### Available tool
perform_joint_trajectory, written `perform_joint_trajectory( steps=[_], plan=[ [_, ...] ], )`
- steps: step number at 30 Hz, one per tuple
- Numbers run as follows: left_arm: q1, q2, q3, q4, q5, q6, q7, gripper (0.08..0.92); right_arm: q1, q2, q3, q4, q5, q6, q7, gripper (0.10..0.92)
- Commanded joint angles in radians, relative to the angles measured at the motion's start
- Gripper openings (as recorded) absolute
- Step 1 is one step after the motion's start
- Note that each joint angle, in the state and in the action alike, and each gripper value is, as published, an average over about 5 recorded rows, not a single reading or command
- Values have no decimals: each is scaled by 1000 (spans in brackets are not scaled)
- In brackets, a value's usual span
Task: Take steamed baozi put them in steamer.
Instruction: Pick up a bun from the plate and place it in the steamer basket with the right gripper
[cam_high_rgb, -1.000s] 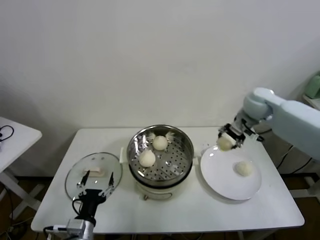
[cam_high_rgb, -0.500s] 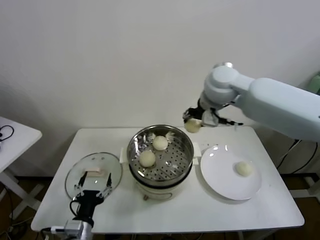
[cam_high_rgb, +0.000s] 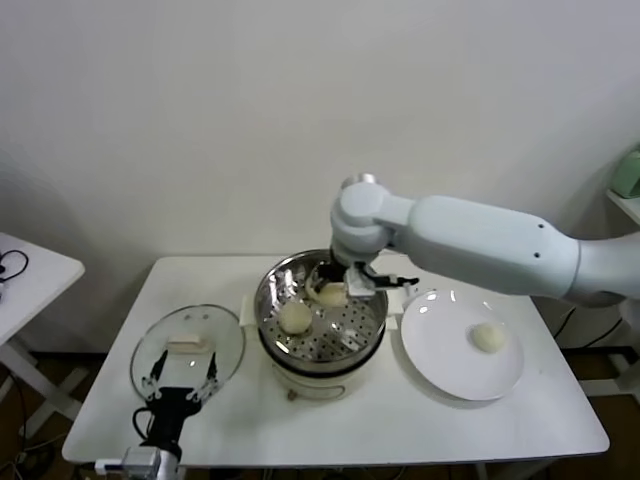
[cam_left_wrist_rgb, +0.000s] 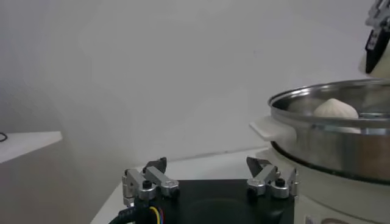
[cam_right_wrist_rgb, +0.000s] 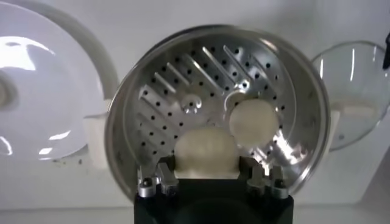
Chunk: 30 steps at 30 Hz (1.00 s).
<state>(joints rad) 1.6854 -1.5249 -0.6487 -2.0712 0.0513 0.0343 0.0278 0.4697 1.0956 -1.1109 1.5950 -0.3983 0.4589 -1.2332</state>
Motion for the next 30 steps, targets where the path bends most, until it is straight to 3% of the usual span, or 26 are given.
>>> perform_joint_trajectory(
  steps=[1, 30],
  plan=[
    [6, -1, 1, 3, 0, 0, -1, 823, -27, 55, -58, -13, 46, 19, 4, 670],
    [2, 0, 22, 13, 0, 10, -4, 823, -58, 73, -111, -69, 51, 103, 38, 676]
  ],
)
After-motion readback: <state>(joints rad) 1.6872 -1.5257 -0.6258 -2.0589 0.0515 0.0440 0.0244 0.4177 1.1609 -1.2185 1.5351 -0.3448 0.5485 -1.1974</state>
